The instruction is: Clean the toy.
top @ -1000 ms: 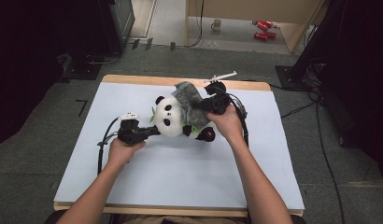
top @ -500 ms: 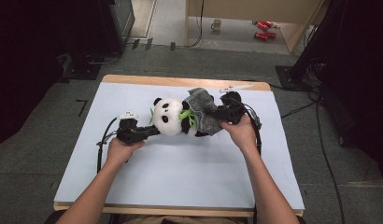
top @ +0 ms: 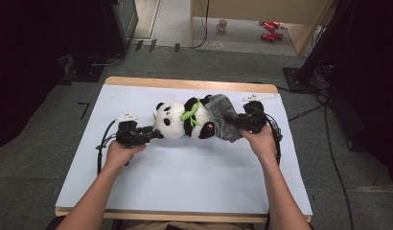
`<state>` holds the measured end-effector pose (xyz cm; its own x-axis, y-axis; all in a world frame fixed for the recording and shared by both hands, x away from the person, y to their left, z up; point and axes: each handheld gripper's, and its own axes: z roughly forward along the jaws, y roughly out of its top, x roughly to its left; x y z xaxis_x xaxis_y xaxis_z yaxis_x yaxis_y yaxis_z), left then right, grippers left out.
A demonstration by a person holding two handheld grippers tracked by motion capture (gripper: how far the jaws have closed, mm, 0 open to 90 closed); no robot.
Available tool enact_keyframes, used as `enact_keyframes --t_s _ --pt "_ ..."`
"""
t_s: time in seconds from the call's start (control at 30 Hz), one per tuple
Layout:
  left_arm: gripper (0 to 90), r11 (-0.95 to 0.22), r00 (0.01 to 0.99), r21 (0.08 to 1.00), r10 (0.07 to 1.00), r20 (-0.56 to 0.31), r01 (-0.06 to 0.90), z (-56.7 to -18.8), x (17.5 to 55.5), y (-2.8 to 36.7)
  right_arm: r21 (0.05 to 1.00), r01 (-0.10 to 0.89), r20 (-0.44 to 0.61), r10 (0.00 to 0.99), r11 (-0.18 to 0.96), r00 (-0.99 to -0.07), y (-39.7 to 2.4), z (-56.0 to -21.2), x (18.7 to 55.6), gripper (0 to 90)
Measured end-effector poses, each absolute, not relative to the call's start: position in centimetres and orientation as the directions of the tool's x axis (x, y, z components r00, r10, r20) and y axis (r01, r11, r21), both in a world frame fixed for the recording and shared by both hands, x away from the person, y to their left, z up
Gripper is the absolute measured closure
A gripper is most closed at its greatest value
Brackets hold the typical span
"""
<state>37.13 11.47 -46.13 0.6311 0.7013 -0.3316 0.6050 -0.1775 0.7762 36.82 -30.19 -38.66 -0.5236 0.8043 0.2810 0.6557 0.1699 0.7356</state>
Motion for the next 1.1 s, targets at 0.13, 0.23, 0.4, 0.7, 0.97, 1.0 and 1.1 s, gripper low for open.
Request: enact_keyframes --t_s 0.13,0.23,0.4,0.7,0.97,1.0,1.1 --pt "47.9 -0.198 0.636 0.776 0.706 -0.311 0.599 -45.9 37.2 12.1 0.727 0.667 0.276 0.820 0.162 -0.501 -31.1 -39.2 36.8 77.8" --pt "45.5 -0.206 0.640 0.778 0.708 -0.300 0.593 -45.7 37.2 12.6 0.723 0.674 0.265 0.841 0.150 -0.472 -32.2 -39.5 36.6 77.8" --pt "43.2 -0.205 0.634 0.779 0.716 -0.293 0.592 -45.6 37.2 13.4 0.732 0.676 0.286 0.863 0.084 -0.417 -34.5 -40.8 36.9 77.0" --pt "40.9 -0.241 0.636 0.779 0.731 -0.247 0.579 -45.5 37.2 14.4 0.669 0.740 0.269 0.904 0.072 -0.332 -36.4 -43.8 37.6 77.0" --pt "38.9 -0.250 0.635 0.773 0.733 -0.243 0.584 -45.7 37.3 15.5 0.627 0.775 0.255 0.919 0.078 -0.299 -36.6 -45.1 37.9 76.8" --pt "38.9 -0.259 0.637 0.773 0.735 -0.232 0.580 -45.8 37.4 15.7 0.629 0.772 0.246 0.920 0.088 -0.306 -36.6 -45.2 38.0 76.5" --pt "38.6 -0.258 0.628 0.770 0.745 -0.226 0.583 -45.9 37.5 16.1 0.633 0.768 0.217 0.929 0.100 -0.300 -36.4 -45.3 38.1 76.2"
